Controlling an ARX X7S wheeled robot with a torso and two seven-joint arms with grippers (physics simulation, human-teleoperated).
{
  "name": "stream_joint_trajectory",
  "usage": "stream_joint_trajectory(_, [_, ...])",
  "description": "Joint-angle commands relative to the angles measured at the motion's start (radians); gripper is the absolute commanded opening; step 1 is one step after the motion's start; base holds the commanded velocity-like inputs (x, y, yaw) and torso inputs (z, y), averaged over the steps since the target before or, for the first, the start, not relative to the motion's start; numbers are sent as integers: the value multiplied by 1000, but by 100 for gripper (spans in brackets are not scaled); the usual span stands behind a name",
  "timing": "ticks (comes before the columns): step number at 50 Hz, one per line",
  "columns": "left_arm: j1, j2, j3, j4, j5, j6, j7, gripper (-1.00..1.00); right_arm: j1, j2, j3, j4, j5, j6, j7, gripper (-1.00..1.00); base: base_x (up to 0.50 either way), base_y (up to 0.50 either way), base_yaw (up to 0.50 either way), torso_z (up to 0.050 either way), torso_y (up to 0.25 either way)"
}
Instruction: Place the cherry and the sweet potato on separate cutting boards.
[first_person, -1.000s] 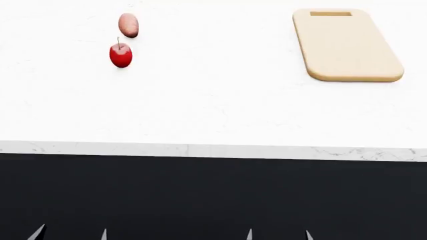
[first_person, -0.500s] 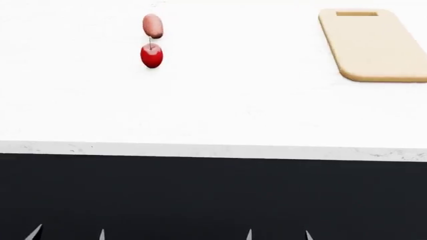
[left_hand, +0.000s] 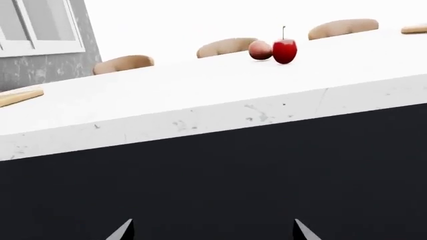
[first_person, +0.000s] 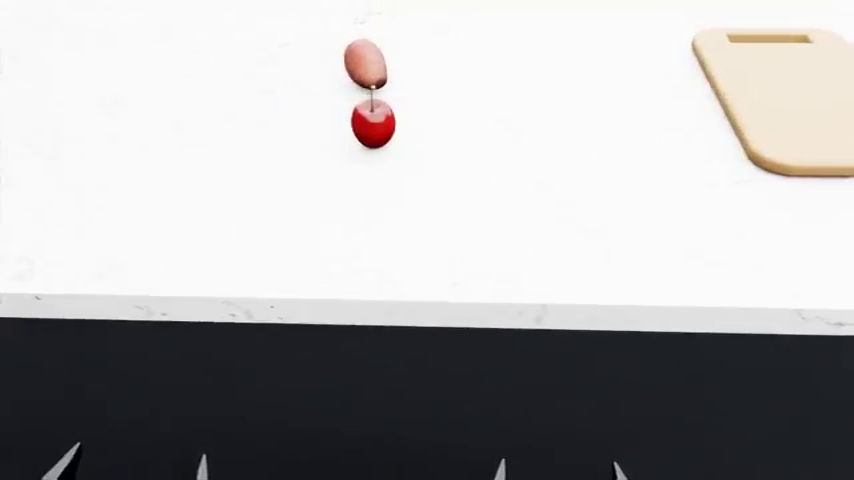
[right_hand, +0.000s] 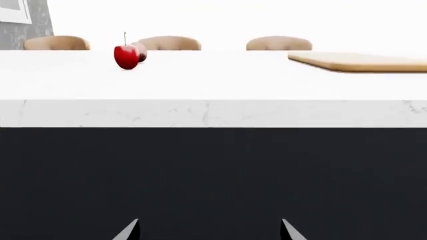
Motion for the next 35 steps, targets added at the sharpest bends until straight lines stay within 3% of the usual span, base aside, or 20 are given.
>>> stream_joint_trajectory(1, [7,-17,16,9,1,16,-10,100,-2,11,-12,-4,10,-2,16,100,0,0,0,50,0])
stream_joint_trajectory(19, [4,-27,29,1,-18,28,-23,100,10,19,-26,5,33,5,29,100,0,0,0,50,0])
stream_joint_trajectory(26, [11,-34,33,31,-16,11,-32,100,2,34,-27,-82,36,58,51,100,0,0,0,50,0])
stream_joint_trajectory(27, [8,-47,44,33,42,20,-59,100,6,39,-28,-102,30,68,55,100,0,0,0,50,0])
stream_joint_trajectory(30, [10,-41,22,124,-23,-81,-33,100,36,53,-31,-194,31,132,61,100,0,0,0,28,0])
stream_joint_trajectory(35, [-106,-53,22,429,-109,-467,33,100,202,116,2,-390,65,405,68,100,0,0,0,0,0])
